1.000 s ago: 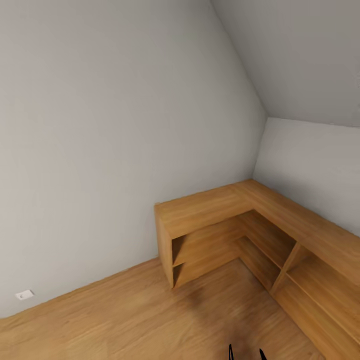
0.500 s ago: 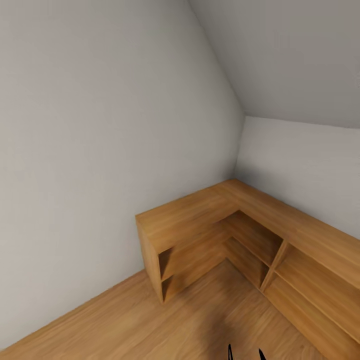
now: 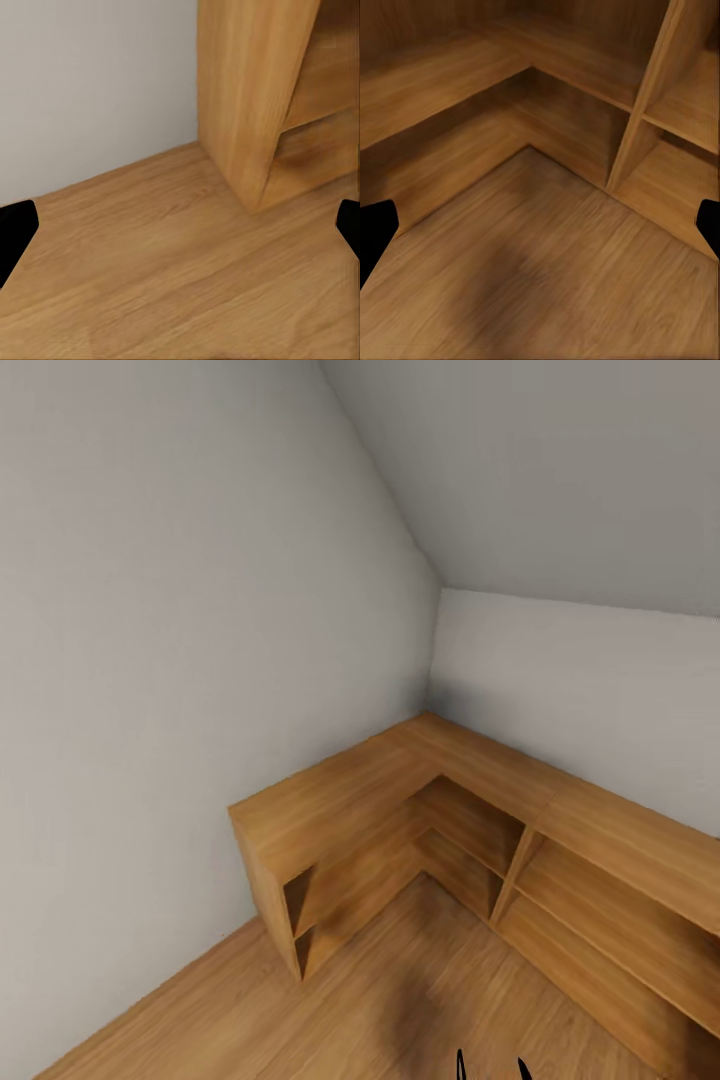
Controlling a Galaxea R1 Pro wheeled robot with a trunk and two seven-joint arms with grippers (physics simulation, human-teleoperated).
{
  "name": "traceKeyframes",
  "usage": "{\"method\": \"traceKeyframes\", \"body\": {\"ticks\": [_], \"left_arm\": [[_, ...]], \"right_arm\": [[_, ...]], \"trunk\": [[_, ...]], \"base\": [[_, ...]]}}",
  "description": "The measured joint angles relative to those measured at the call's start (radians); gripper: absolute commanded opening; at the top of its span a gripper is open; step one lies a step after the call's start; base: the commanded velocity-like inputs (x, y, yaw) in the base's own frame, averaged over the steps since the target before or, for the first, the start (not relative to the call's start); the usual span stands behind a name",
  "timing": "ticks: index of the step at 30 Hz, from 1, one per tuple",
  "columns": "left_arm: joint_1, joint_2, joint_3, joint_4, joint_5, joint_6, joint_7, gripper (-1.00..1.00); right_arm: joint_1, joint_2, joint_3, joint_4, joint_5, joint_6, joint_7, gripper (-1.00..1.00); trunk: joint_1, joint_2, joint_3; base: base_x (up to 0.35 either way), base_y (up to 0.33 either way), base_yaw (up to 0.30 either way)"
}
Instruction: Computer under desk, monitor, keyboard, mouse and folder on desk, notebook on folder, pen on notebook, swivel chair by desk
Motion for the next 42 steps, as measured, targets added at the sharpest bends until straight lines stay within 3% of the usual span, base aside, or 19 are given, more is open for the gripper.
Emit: {"method": "traceKeyframes", "body": {"ticks": [9,32,42], "left_arm": [[0.000,-0.001,-0.001,0.000,0.000,0.000,0.000,1.00],[0.000,0.000,-0.001,0.000,0.000,0.000,0.000,1.00],[0.000,0.000,-0.001,0.000,0.000,0.000,0.000,1.00]], "right_arm": [[0.000,0.000,0.000,-0.005,-0.001,0.065,0.000,1.00],[0.000,0.000,0.000,-0.006,-0.001,0.074,0.000,1.00],[0.000,0.001,0.000,-0.006,-0.001,0.075,0.000,1.00]], "trunk": [[0.000,0.000,-0.004],[0.000,0.000,-0.016],[0.000,0.000,-0.027]], "base": [[0.193,0.126,-0.296],[0.008,0.005,-0.286],[0.173,0.143,-0.225]]}}
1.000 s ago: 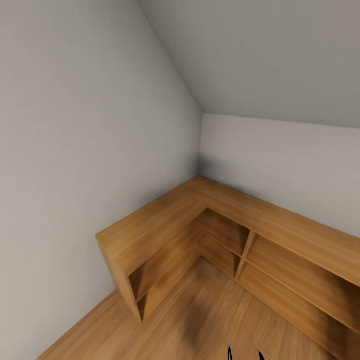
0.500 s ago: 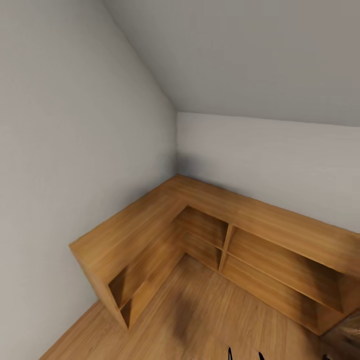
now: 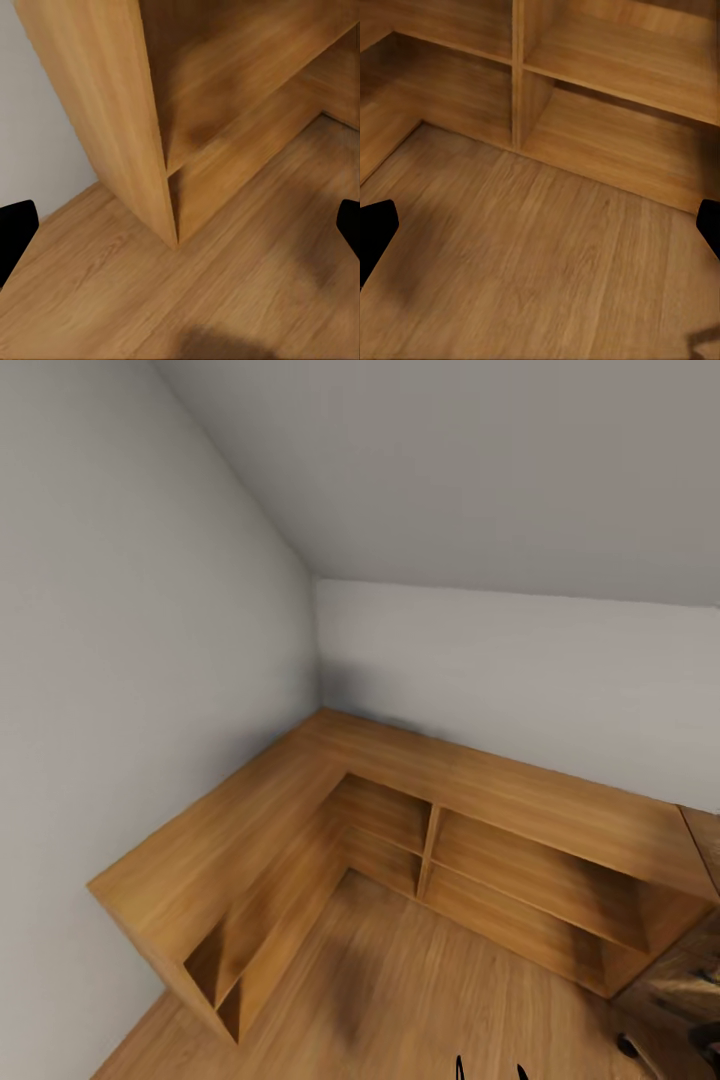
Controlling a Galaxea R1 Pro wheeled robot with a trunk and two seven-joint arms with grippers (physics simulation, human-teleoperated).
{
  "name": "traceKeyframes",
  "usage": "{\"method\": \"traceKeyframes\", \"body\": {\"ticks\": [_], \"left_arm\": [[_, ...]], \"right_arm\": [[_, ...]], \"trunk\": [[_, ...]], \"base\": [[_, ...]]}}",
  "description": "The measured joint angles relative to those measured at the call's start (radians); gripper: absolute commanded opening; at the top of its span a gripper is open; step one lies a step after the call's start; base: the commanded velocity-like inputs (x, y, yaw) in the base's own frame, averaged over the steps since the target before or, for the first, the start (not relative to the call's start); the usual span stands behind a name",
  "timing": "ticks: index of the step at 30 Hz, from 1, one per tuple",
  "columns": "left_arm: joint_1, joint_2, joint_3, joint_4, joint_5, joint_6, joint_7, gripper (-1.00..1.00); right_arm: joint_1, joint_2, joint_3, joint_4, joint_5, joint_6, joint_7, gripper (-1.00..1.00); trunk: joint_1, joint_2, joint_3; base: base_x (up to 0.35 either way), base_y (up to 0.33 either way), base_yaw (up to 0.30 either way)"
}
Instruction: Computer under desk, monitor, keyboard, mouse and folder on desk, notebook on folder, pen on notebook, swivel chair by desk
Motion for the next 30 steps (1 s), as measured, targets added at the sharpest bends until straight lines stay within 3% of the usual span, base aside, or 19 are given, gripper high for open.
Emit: {"method": "traceKeyframes", "body": {"ticks": [6,20,30], "left_arm": [[0.000,-0.001,0.000,0.000,0.000,0.000,0.000,1.00],[0.000,-0.001,0.000,0.006,0.000,0.000,0.001,1.00],[0.000,-0.003,-0.003,0.015,-0.001,0.000,0.002,1.00]], "right_arm": [[0.000,0.000,0.000,0.000,0.001,0.000,0.000,1.00],[0.000,0.000,0.002,0.001,0.003,0.000,0.001,1.00],[0.000,0.000,0.002,0.001,0.003,0.000,0.002,1.00]], "trunk": [[0.000,0.000,-0.007],[0.000,0.000,-0.012],[0.000,0.000,-0.012]], "base": [[0.170,0.139,-0.219],[0.019,0.022,-0.274],[0.148,0.259,-0.292]]}}
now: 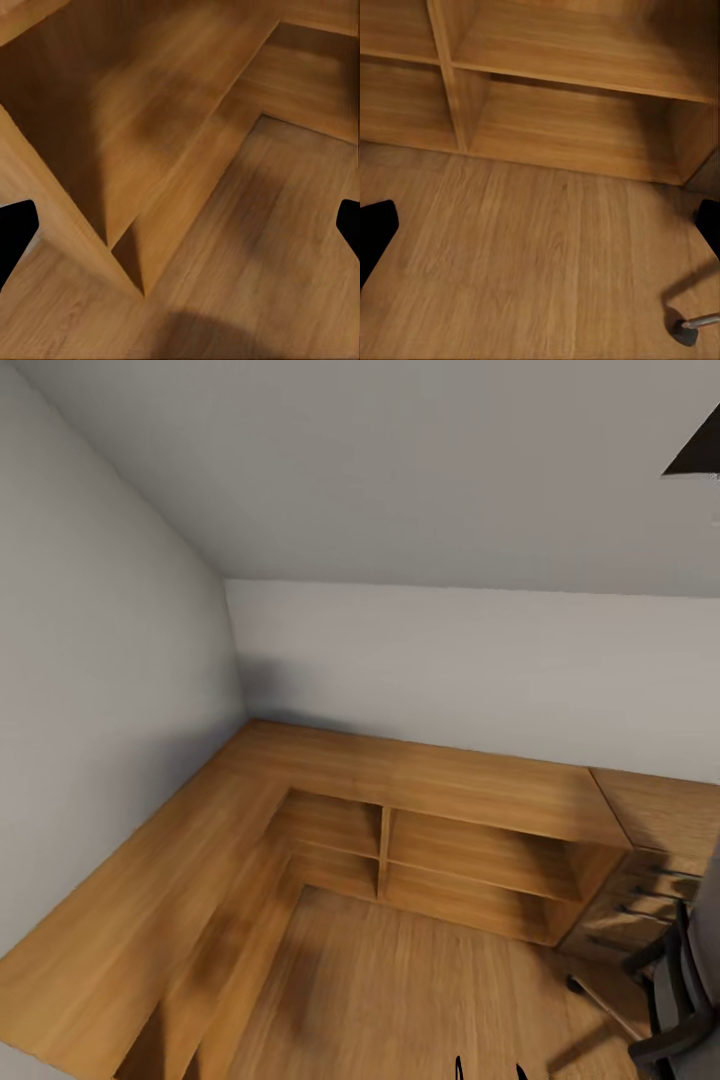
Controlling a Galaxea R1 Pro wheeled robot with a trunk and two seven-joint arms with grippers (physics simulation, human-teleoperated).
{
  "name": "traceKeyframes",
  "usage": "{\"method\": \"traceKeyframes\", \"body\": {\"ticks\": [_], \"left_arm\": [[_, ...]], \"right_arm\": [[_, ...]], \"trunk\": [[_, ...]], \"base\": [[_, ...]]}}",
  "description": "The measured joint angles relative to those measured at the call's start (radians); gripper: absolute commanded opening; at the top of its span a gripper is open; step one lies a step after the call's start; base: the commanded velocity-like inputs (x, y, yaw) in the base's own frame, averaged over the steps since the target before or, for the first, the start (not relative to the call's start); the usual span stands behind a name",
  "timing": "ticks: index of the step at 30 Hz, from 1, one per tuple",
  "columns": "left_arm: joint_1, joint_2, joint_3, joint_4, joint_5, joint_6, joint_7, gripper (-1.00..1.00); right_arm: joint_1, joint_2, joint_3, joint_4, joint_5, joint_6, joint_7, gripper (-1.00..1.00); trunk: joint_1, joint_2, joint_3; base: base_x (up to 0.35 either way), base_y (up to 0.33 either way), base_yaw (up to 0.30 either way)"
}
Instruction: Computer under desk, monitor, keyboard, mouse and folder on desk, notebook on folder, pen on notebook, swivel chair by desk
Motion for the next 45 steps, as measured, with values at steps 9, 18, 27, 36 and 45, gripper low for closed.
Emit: {"method": "traceKeyframes", "body": {"ticks": [9,18,27,36,45], "left_arm": [[0.000,-0.001,0.000,0.000,0.000,0.000,0.000,1.00],[0.000,0.000,0.000,0.000,0.000,0.001,0.000,1.00],[0.000,0.000,0.000,0.000,0.000,0.001,-0.001,1.00],[0.000,0.000,0.000,0.000,0.000,0.001,-0.002,1.00],[0.000,0.001,0.000,0.001,0.000,0.001,-0.001,1.00]], "right_arm": [[-0.001,0.000,0.001,0.000,0.001,0.000,0.000,1.00],[0.000,-0.001,0.002,0.000,0.001,0.000,0.000,1.00],[0.000,-0.002,0.002,0.001,0.001,0.000,0.000,1.00],[0.000,-0.002,0.002,0.001,0.001,0.000,0.000,1.00],[0.000,-0.003,0.066,0.004,0.003,0.000,0.031,1.00]], "trunk": [[0.000,0.000,0.000],[0.000,0.000,0.000],[0.000,0.000,0.000],[0.000,0.000,0.000],[0.000,0.000,0.004]], "base": [[0.263,0.201,-0.292],[0.157,0.013,-0.293],[0.069,-0.001,-0.293],[0.261,0.000,-0.292],[0.027,0.000,-0.265]]}}
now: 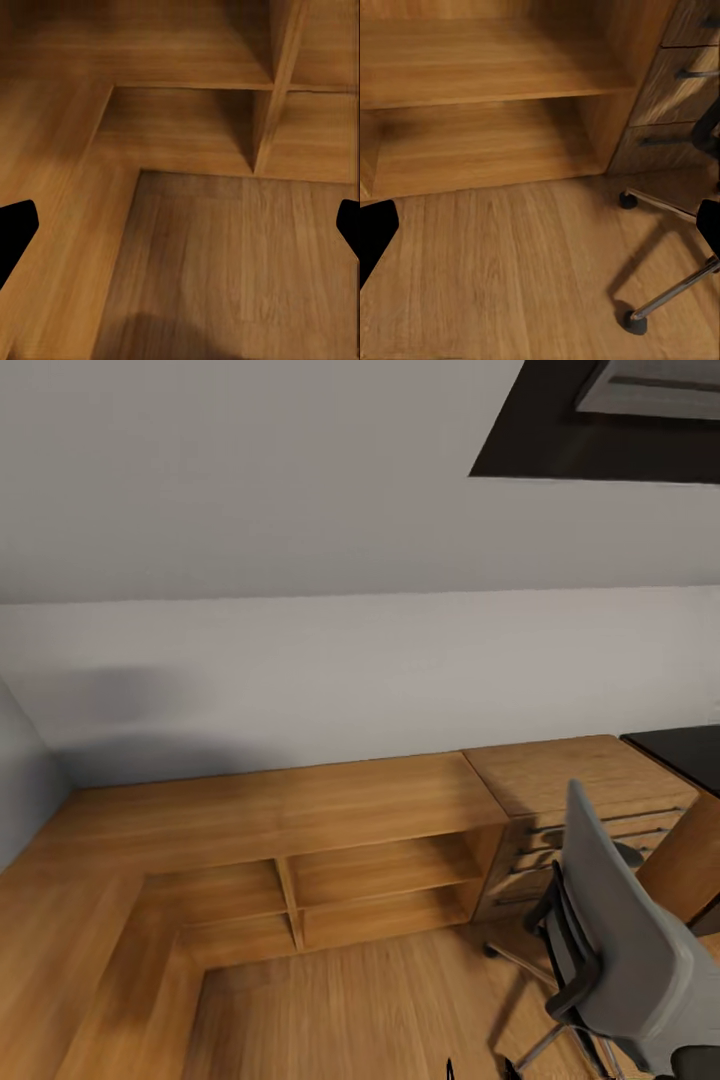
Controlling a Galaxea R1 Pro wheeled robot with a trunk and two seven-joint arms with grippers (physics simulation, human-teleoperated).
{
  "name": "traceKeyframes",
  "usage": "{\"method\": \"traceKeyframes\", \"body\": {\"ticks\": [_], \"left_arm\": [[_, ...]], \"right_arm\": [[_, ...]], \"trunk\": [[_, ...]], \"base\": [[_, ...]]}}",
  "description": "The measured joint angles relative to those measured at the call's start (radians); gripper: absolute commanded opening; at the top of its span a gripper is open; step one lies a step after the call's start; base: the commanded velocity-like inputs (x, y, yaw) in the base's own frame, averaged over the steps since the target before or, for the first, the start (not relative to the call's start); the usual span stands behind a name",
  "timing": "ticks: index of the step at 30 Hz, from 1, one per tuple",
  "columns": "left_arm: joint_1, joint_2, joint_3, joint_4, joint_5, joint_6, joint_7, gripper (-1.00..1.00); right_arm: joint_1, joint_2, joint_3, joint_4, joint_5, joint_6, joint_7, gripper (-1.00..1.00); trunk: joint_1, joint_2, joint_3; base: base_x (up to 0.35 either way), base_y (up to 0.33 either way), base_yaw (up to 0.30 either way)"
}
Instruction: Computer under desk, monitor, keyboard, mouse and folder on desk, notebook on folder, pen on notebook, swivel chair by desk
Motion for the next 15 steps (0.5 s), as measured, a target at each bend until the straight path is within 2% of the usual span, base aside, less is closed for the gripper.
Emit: {"method": "traceKeyframes", "body": {"ticks": [1,3,4,8,11,15], "left_arm": [[0.000,0.000,0.000,0.000,0.000,0.000,0.000,1.00],[0.000,0.000,0.000,0.000,0.000,0.000,0.000,1.00],[0.000,0.000,0.000,0.000,0.000,0.000,0.000,1.00],[0.000,-0.001,0.000,0.000,0.000,0.000,0.001,1.00],[0.000,-0.001,0.001,0.012,0.000,0.000,0.001,1.00],[0.000,-0.002,-0.001,0.031,0.000,0.000,-0.002,1.00]], "right_arm": [[0.000,-0.001,0.011,0.000,-0.001,0.000,0.004,1.00],[0.001,-0.003,0.065,0.001,0.000,-0.001,0.017,1.00],[0.001,-0.004,0.080,0.001,0.000,-0.002,0.019,1.00],[0.001,-0.012,0.096,0.002,0.000,-0.003,0.022,1.00],[0.002,-0.028,0.104,0.002,0.002,-0.005,0.024,1.00],[0.005,-0.037,0.110,0.002,0.032,-0.014,0.025,1.00]], "trunk": [[0.000,0.000,0.001],[0.000,0.000,0.003],[0.000,0.000,0.004],[0.000,0.000,0.009],[0.000,0.000,0.013],[0.000,0.000,0.018]], "base": [[0.003,0.000,-0.211],[0.001,0.000,-0.200],[0.001,0.000,-0.196],[0.000,0.000,-0.193],[0.000,0.000,-0.188],[0.000,0.000,-0.178]]}}
